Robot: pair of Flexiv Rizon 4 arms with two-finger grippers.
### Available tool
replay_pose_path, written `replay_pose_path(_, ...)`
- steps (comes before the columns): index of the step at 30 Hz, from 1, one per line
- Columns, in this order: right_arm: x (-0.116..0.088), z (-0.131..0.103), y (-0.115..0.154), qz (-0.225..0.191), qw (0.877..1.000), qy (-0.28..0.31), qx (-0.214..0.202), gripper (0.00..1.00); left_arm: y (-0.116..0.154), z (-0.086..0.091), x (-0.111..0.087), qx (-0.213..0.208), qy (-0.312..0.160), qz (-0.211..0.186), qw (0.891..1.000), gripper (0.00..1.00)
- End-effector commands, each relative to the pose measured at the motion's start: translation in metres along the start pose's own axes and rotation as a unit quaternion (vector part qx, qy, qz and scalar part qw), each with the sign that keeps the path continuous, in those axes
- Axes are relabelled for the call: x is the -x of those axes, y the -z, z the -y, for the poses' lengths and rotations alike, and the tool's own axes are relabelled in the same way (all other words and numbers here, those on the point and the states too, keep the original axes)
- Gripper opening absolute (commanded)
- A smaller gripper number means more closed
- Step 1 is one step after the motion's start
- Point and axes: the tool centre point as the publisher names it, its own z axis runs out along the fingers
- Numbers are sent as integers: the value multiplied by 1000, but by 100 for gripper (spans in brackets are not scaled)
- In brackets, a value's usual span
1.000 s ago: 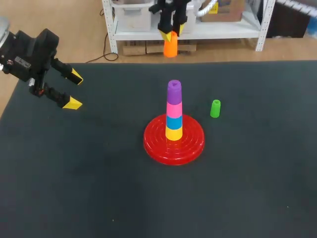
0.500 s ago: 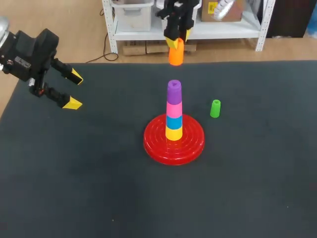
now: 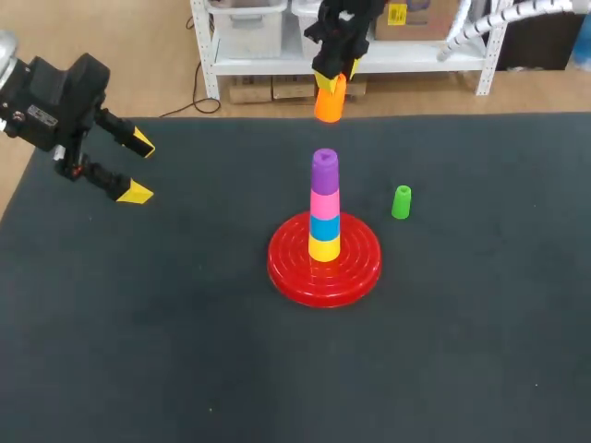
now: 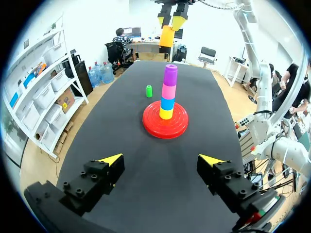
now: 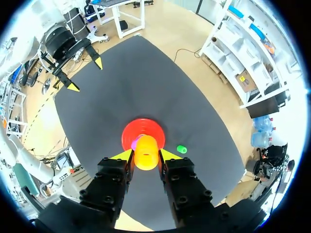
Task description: Pick up and stack the cylinders on the red base in this order: pink,purple,orange,green
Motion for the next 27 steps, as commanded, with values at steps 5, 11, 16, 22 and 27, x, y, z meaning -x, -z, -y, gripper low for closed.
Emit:
replay_pose_path(5, -14, -3, -12, -14, 1000, 13, -16, 0, 0, 0, -1, 1, -1, 1, 1000, 100)
replay_pose_path(11, -15, -7, -28, -49, 999, 14, -13, 0, 0, 0, -1, 1, -1, 1, 1000, 100)
replay_pose_path(16, -13, -10, -32, -57, 998, 19, -11, 0, 0, 0, -1, 1, -1, 1, 1000, 100)
replay_pose_path(22, -13, -16, -36, -67, 997, 30, -9, 0, 0, 0, -1, 1, -1, 1, 1000, 100)
replay_pose_path(27, -15, -18, -40, -76, 997, 33, -12, 0, 0, 0, -1, 1, -1, 1, 1000, 100)
